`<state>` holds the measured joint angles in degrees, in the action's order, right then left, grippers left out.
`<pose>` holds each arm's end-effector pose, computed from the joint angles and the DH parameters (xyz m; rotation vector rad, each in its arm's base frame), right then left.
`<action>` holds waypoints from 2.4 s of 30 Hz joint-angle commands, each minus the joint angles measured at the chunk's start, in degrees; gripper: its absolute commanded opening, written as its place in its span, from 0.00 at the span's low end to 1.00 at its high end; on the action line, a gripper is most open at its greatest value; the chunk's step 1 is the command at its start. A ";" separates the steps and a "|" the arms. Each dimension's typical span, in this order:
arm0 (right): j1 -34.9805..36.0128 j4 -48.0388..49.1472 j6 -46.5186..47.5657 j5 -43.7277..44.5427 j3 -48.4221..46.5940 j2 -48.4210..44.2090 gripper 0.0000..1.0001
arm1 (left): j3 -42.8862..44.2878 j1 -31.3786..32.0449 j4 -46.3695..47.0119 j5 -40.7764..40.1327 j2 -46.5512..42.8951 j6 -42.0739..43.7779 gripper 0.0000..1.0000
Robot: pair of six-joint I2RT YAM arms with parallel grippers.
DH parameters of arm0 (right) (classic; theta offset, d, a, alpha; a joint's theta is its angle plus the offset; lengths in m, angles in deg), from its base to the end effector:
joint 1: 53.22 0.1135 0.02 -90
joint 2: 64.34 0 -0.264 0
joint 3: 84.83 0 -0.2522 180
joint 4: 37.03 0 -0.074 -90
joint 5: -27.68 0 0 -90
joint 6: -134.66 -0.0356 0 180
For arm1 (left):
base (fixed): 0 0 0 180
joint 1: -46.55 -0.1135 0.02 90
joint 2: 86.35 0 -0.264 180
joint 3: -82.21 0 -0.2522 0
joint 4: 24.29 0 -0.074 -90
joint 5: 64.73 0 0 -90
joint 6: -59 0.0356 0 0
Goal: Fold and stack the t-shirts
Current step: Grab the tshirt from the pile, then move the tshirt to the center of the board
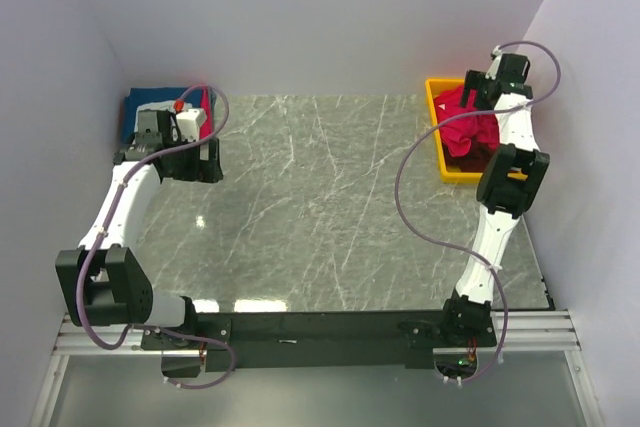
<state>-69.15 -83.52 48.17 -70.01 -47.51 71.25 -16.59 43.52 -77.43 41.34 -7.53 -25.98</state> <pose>0.5237 -0.1445 0.2600 0.1723 2.2447 -0.0305 0.2894 0.0054 0.2992 0.1642 2.4241 -0.2810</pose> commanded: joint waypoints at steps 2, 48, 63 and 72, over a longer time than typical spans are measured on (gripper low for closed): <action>-0.16 5.84 2.99 0.56 -3.00 2.66 1.00 | 2.34 0.04 -3.16 -0.43 0.98 1.49 0.99; -0.16 -4.80 -11.24 -20.00 -2.82 -27.74 0.00 | 5.16 0.04 0.97 3.61 2.30 -1.76 0.99; 8.88 6.10 -17.40 -30.56 0.59 -49.09 0.00 | 9.90 -1.54 0.88 9.13 1.07 -6.66 0.99; 34.51 8.22 0.43 -19.22 25.35 -62.29 0.22 | 11.93 -5.58 1.06 17.23 -1.57 -9.76 0.99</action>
<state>-41.41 -79.21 40.65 -94.44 -28.52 10.77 -7.06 38.78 -77.75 53.89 -5.98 -33.74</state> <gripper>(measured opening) 0.090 0.995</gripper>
